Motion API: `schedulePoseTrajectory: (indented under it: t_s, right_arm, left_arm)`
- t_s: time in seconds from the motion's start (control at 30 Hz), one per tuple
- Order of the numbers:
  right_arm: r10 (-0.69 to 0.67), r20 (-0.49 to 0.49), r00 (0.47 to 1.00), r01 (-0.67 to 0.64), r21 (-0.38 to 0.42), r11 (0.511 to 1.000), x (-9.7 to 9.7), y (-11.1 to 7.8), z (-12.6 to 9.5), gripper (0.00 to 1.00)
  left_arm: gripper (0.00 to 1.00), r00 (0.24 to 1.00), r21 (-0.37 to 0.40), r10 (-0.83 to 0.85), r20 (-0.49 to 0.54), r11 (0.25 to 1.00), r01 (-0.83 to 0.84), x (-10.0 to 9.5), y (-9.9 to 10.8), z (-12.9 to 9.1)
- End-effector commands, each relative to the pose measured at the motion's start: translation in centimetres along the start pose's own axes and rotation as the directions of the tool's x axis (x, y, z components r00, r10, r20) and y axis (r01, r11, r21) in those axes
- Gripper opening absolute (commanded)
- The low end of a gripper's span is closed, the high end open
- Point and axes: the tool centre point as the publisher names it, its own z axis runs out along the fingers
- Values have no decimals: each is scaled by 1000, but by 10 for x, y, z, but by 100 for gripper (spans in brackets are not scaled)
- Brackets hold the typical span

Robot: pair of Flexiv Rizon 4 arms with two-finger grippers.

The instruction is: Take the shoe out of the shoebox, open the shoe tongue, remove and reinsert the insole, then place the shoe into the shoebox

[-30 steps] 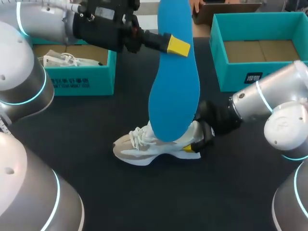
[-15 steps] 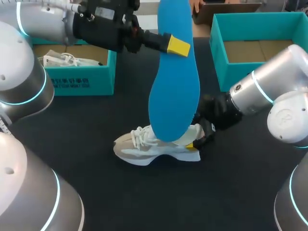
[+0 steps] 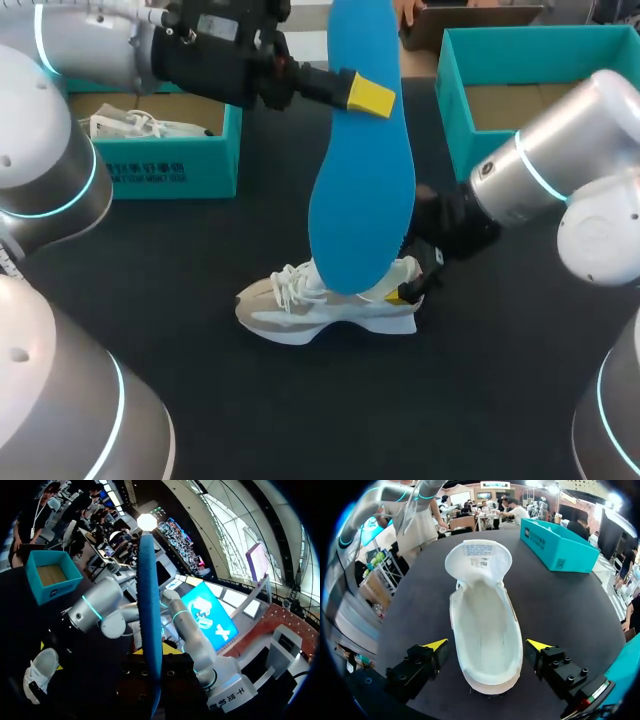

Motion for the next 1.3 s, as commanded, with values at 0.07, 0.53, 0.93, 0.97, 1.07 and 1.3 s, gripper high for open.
schedulePoseTrajectory:
  t_s: [0.07, 0.53, 0.93, 0.97, 1.07, 1.3]
  right_arm:
    - [4, 0, 1000, -4, 242, 970, 5, 12, -11, 100]
    - [106, 20, 994, -105, 392, 914, 6, 13, -11, 100]
    - [51, 11, 999, -51, 461, 886, 2, 8, -36, 100]
    - [40, 7, 999, -39, 465, 885, 2, 8, -36, 100]
    - [-3, 0, 1000, 3, 463, 887, 1, 10, -36, 100]
    - [5, -20, 1000, 5, 466, 885, 0, 11, -28, 100]
  left_arm:
    - [0, 1000, -1, -1, 1, 1000, 1, -1, 0, 1]
    - [0, 1000, -1, -1, 1, 1000, 1, -1, 0, 1]
    - [0, 1000, -1, -1, 1, 1000, 1, -1, 0, 1]
    - [0, 1000, -1, -1, 1, 1000, 1, -1, 0, 1]
    - [0, 1000, -1, -1, 1, 1000, 1, -1, 0, 1]
    - [0, 1000, -1, -1, 1, 1000, 1, -1, 0, 1]
